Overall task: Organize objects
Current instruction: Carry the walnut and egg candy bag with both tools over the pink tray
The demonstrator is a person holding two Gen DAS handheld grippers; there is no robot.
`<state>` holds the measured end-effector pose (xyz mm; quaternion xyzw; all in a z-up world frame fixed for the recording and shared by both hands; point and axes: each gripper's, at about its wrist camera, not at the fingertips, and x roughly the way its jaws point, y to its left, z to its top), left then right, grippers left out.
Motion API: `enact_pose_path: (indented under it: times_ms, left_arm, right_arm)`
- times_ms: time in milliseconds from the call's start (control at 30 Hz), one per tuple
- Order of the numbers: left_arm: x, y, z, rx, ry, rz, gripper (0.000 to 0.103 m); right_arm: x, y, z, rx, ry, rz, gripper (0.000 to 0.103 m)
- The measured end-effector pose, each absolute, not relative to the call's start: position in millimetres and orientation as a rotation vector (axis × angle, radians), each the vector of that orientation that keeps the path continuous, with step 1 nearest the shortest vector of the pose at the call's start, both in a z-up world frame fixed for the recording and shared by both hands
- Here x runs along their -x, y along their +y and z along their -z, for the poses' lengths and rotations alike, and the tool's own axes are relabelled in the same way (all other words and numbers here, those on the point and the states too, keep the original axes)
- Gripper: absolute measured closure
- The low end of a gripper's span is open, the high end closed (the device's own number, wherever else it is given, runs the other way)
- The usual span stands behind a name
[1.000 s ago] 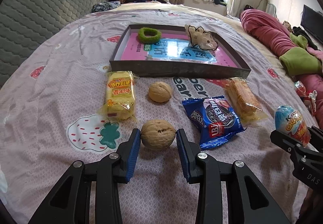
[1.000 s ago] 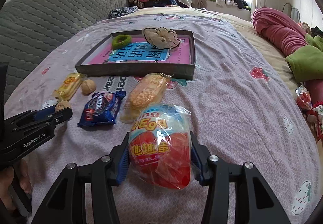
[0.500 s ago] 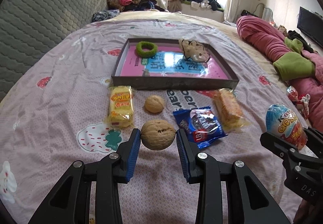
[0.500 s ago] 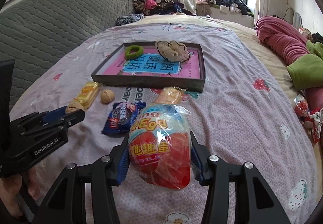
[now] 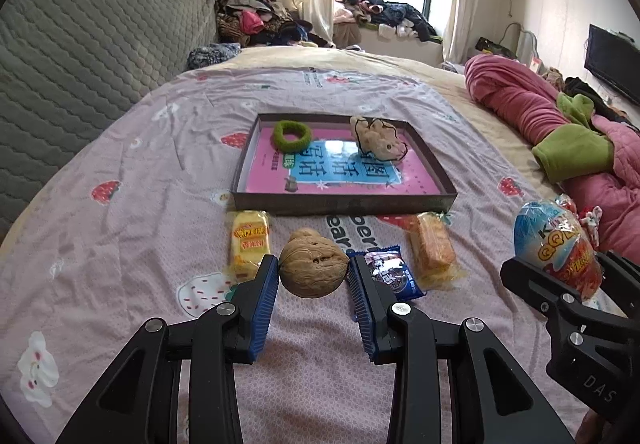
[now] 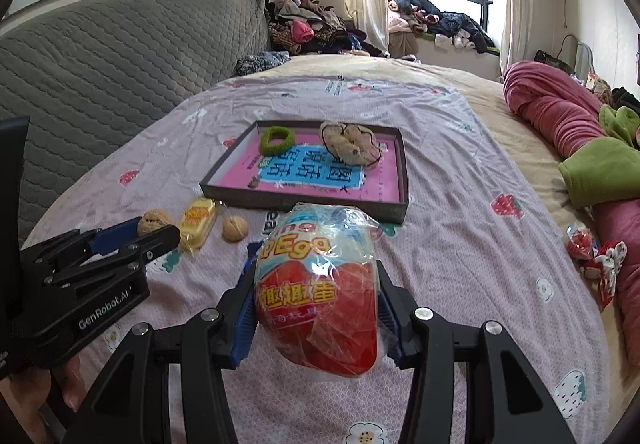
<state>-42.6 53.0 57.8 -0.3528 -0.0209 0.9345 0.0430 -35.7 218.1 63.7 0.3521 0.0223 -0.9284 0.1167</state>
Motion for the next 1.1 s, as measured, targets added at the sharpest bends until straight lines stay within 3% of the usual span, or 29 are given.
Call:
enact_pose_path:
  times_ms: [1100]
  left_arm:
    - [69.7, 66.7, -122.1, 0.927, -0.035, -2.916, 0.065]
  right_arm:
    - [67.5, 214.3, -137.5, -0.832, 0.114, 2.773, 0.052]
